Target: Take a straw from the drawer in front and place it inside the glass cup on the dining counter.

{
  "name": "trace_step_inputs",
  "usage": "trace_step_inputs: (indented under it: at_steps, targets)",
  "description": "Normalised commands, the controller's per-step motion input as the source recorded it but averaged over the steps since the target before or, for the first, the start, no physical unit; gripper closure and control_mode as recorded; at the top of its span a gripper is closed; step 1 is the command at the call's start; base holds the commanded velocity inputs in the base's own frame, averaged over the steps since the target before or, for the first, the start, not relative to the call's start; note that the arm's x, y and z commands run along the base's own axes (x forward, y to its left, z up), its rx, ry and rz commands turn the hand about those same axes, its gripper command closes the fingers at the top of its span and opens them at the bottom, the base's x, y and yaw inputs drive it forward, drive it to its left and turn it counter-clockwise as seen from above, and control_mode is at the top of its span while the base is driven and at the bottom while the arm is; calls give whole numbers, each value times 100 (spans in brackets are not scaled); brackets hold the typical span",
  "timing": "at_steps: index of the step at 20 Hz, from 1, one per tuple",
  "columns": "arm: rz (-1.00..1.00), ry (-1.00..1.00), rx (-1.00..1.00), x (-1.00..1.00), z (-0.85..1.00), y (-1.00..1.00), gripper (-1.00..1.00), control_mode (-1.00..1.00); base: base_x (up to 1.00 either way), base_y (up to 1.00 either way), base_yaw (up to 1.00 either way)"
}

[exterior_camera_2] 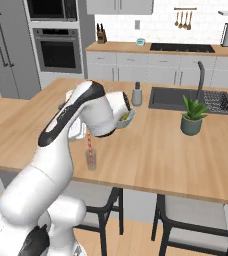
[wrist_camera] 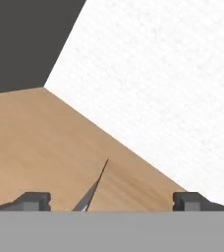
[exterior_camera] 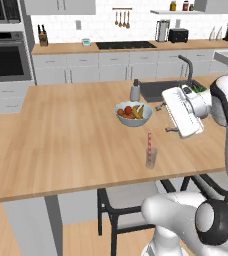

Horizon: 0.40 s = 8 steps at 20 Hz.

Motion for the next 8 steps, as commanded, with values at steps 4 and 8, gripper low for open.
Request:
trace_step_inputs:
  at_steps: [4,8]
  targets:
    - [0,-15,-62,-51,7,88,-100,-100,0,0,0]
    - [0,-8,-65,-24,0,71,-100,-100,0,0,0]
